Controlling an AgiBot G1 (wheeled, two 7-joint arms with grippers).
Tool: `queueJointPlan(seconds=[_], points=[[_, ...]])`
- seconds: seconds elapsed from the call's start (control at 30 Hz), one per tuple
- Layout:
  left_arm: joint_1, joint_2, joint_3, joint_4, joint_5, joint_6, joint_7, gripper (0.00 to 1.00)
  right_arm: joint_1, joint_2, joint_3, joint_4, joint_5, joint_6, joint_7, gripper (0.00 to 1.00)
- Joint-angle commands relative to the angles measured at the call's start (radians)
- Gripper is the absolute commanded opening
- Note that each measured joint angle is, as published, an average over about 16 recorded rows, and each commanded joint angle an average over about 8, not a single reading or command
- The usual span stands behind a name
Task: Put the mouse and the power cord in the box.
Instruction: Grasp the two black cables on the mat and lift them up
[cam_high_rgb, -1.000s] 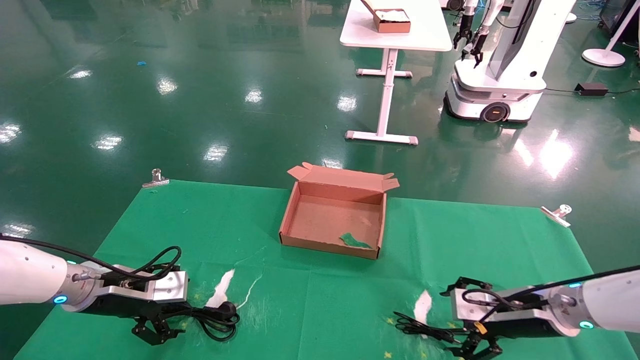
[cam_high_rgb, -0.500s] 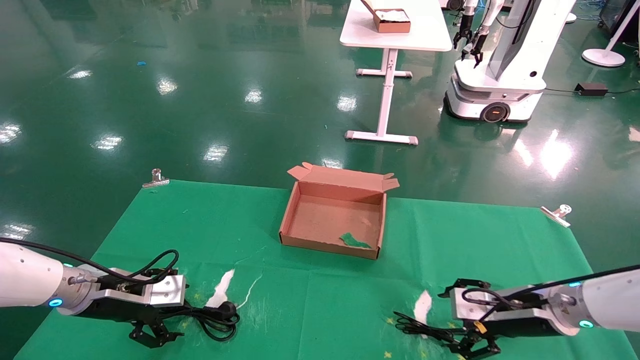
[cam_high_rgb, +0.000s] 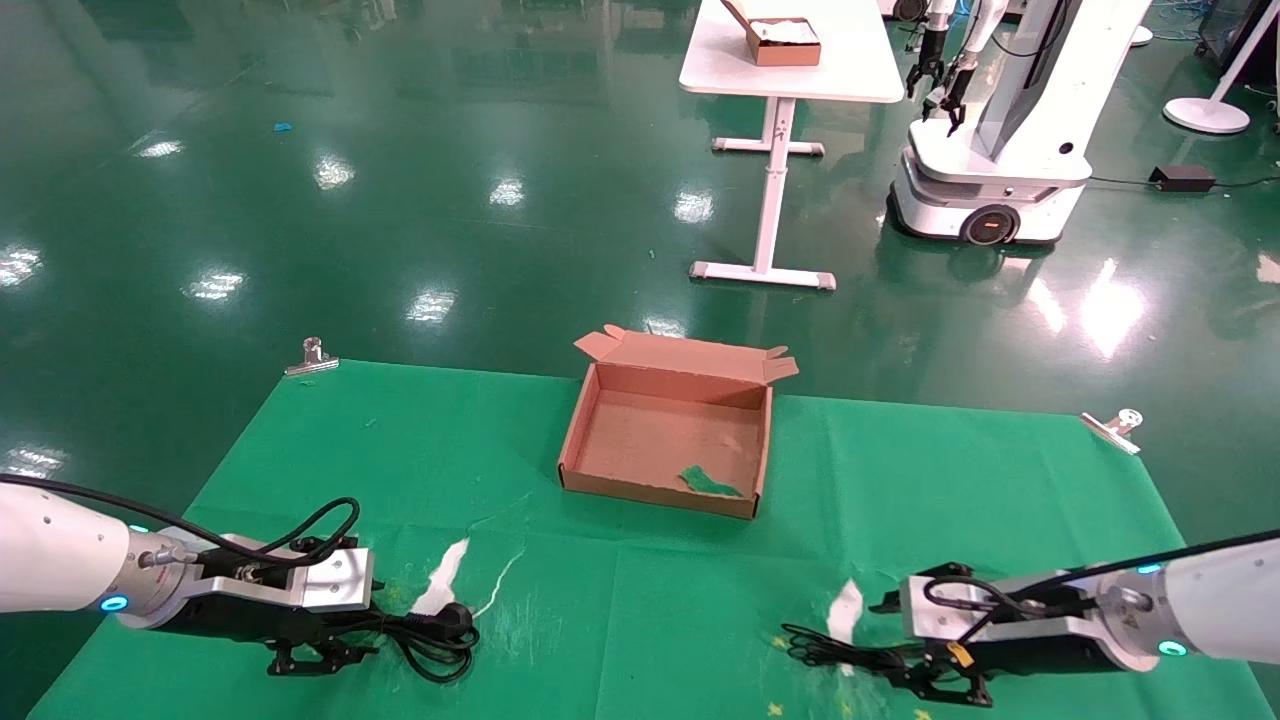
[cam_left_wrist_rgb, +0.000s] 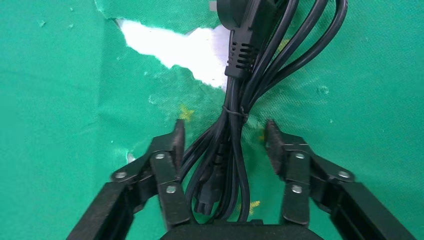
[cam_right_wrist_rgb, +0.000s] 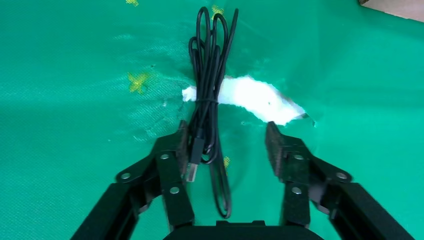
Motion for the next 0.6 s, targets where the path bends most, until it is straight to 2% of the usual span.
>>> queueJointPlan(seconds=[0.03, 0.6], points=[[0.000, 0.000, 0.000, 0.000, 0.000, 0.000, 0.000, 0.00, 0.000, 0.000, 0.000, 0.000, 0.000, -0.001, 0.000, 0.00], [0.000, -0.002, -0.001, -0.001, -0.002, 0.001, -0.002, 0.00, 0.003, 0.004, 0.003, 0.003, 0.004, -0.001, 0.001, 0.00]])
